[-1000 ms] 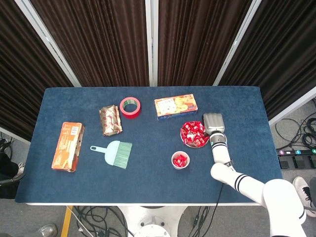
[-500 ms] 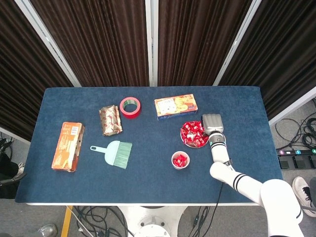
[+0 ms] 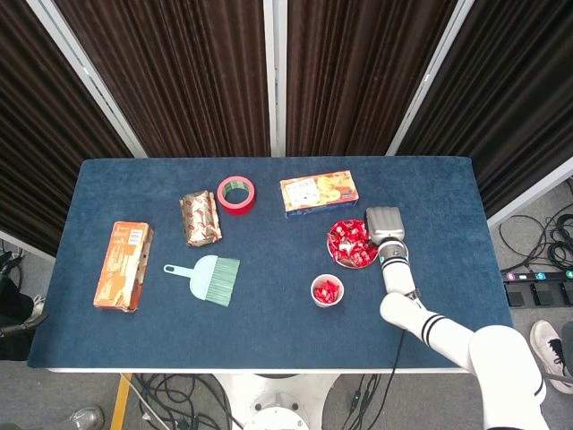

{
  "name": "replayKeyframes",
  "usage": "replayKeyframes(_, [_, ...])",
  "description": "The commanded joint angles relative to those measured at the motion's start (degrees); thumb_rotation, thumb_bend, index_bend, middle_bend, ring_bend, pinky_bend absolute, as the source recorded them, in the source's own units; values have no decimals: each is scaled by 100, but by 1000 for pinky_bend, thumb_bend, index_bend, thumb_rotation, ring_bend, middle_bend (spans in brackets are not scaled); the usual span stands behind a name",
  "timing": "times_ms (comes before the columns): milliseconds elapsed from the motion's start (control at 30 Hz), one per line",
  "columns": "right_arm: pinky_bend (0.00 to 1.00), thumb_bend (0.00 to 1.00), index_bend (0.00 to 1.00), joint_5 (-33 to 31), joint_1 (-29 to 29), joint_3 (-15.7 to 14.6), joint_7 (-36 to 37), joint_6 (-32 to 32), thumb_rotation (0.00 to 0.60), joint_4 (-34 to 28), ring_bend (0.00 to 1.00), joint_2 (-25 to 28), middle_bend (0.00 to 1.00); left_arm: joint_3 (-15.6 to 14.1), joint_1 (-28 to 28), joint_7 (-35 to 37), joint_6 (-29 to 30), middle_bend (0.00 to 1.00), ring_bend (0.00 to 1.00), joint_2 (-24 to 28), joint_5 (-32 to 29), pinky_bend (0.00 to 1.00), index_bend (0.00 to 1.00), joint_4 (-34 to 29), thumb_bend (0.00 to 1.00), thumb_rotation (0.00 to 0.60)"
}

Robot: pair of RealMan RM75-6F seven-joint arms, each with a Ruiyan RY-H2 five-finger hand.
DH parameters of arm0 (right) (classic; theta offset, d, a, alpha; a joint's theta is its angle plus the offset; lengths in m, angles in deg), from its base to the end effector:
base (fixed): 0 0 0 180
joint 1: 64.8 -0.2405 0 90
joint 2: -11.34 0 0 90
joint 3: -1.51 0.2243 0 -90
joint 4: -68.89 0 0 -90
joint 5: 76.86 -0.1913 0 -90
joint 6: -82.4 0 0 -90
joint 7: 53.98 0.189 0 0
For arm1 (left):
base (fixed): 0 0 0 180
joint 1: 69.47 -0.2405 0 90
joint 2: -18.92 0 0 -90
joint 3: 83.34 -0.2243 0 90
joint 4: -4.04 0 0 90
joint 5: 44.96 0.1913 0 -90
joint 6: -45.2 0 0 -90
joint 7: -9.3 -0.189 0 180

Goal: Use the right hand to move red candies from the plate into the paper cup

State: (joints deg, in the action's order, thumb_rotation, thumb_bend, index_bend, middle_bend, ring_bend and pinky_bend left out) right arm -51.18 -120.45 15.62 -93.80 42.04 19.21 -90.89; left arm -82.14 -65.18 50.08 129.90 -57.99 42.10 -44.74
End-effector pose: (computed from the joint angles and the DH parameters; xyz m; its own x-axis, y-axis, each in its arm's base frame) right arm -0.1903 -0.4493 -0.0328 0.5418 -0.4014 0.7385 -0.8066 -0.0014 0.5910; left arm -0.3774 0.2199 0.1812 0.2304 -0.0018 0.9731 0.9728 0.0265 -0.2302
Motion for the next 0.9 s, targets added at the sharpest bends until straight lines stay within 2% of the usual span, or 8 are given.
replayKeyframes(33, [945,199,572,21,3,5,20,5,600,21,1000,-8,1000,-2,-2,4,6,137,54,-2,3,191,145,6,91,440])
replayKeyframes(900, [945,166,571,212,-99,53,185,238,600,367,1000,-266,1000,-13,-13,138,-28,137,54,-50,-8,191,145,143,92,438])
